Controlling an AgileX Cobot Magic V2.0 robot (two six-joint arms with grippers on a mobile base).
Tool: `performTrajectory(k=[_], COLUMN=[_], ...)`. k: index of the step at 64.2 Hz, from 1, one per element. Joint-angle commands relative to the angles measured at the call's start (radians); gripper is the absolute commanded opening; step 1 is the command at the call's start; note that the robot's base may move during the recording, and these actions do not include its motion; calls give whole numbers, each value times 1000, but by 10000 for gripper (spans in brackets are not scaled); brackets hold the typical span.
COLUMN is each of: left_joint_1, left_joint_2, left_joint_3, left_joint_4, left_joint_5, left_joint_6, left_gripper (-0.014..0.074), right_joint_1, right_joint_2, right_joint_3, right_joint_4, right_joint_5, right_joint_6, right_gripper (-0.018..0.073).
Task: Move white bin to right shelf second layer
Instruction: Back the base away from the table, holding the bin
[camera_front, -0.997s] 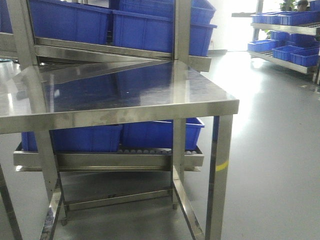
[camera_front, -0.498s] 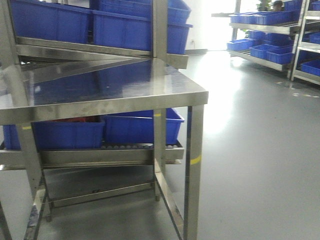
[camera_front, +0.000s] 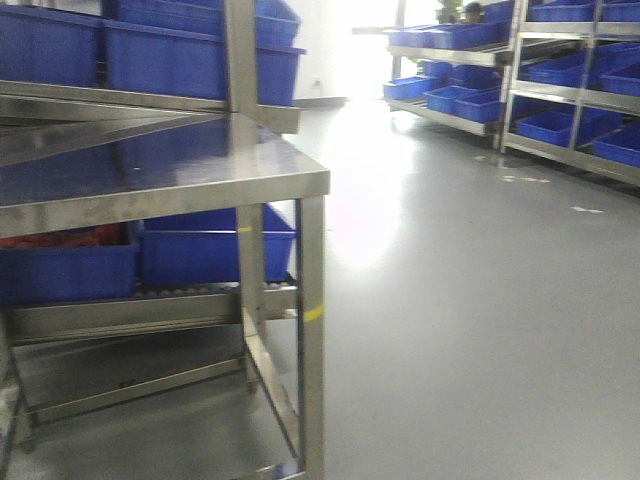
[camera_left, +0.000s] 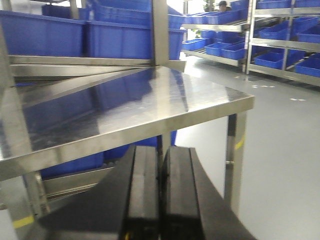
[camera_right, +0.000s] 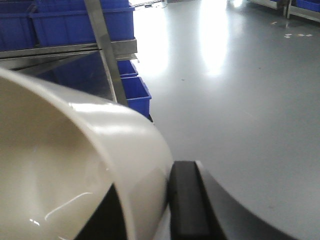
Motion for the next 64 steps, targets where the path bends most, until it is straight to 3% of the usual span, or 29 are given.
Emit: performTrajectory(k=[1,64], left_joint_1=[-4,-4], left_joint_2=[-14,-14], left_joint_3=[37,37], left_joint_4=[-5,-5], left_joint_5=[-84,-84], left_joint_6=[-4,-4], left_gripper=[85,85], right_joint_1=[-5,-5], right_joint_2=[11,11], right_joint_3=[-31,-31], right_joint_4=[-10,-10], right_joint_5=[-104,-104], right_joint_6=[-2,-2], right_gripper=[57,57])
